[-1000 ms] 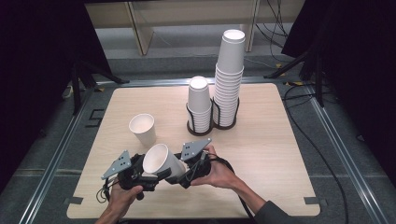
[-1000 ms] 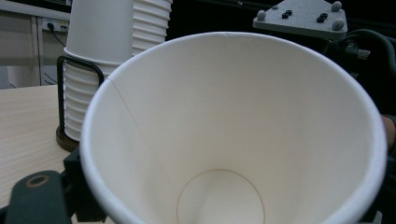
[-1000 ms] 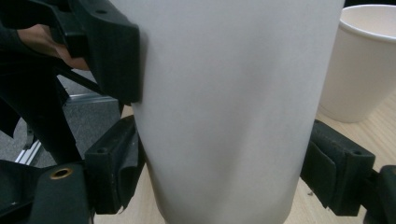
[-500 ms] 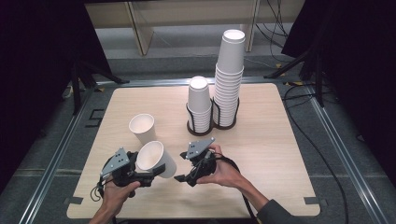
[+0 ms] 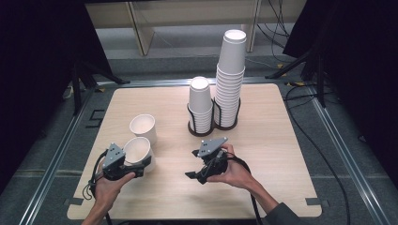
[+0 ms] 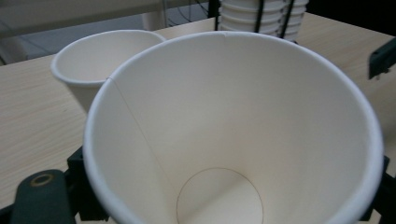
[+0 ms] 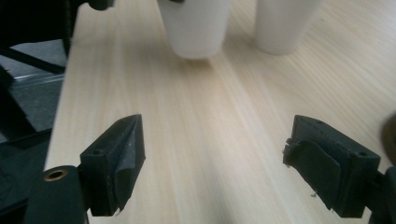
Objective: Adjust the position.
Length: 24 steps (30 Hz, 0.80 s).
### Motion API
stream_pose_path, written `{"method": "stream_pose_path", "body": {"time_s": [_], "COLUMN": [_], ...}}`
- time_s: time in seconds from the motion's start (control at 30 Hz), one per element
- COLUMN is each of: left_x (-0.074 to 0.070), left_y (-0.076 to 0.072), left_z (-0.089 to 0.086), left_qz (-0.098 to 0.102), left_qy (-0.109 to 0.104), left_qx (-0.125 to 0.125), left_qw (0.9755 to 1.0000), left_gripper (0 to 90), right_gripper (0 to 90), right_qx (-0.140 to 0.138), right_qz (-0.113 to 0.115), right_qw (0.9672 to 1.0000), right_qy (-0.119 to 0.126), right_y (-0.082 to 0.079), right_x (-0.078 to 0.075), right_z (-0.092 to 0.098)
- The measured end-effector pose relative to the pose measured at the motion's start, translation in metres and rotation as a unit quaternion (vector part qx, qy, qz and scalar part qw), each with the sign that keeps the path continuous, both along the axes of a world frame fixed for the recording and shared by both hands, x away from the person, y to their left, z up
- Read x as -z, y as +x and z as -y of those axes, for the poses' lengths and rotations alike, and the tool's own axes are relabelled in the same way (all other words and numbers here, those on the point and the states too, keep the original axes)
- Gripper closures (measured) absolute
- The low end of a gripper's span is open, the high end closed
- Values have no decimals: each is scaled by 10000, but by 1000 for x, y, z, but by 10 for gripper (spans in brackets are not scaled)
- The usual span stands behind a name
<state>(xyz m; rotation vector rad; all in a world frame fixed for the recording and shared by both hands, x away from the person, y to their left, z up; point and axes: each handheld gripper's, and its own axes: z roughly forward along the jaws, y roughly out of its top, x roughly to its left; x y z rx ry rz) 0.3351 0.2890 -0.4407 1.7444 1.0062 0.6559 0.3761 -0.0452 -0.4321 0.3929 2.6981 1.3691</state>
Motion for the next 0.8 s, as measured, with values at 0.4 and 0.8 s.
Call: {"method": "stream_pose_path", "body": {"time_s": [0.4,0.8], "left_x": [5,9], "left_y": [7,11], "left_z": [-24,-37], "left_qz": [-101,-167], "left_qy": [77,83], "left_qx": [-484,-654], "left_qw": [9987,9977], "left_gripper": [141,139], "right_gripper": [198,197], "right_qx": [416,829], "right_qz": [102,92], "right_qw": [9990,9963], "right_qy": [-133,-181], "right_y": [4,4], "right_x": [8,12], "right_z": [32,56]}}
